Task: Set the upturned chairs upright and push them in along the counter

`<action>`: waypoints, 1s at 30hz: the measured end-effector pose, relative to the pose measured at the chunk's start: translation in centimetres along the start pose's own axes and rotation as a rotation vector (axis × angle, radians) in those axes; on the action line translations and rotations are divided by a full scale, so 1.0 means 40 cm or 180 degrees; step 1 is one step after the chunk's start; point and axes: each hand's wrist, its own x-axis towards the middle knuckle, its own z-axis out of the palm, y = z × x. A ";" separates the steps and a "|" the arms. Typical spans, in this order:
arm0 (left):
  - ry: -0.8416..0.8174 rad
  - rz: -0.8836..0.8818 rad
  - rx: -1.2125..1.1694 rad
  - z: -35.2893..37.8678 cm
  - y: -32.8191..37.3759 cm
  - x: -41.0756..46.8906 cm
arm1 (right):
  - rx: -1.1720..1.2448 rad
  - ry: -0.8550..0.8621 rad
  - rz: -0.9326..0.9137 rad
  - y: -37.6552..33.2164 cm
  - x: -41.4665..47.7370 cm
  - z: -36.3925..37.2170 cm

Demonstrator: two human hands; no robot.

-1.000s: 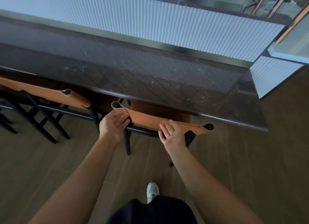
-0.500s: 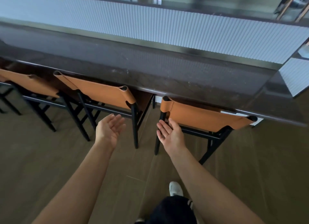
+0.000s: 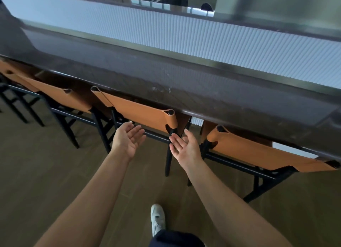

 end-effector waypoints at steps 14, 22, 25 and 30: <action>0.0239 -0.0372 0.0179 0.056 0.194 0.362 | -0.0026 0.0416 0.0384 -0.012 0.298 0.277; 0.0115 -0.0705 0.0466 0.092 0.249 0.550 | 0.0248 0.1036 0.0335 0.002 0.407 0.341; 0.0037 -0.0841 0.0577 0.108 0.263 0.608 | 0.0358 0.1310 0.0246 0.021 0.442 0.359; 0.0064 -0.1009 0.0774 0.120 0.288 0.688 | 0.0617 0.1531 0.0232 0.038 0.486 0.384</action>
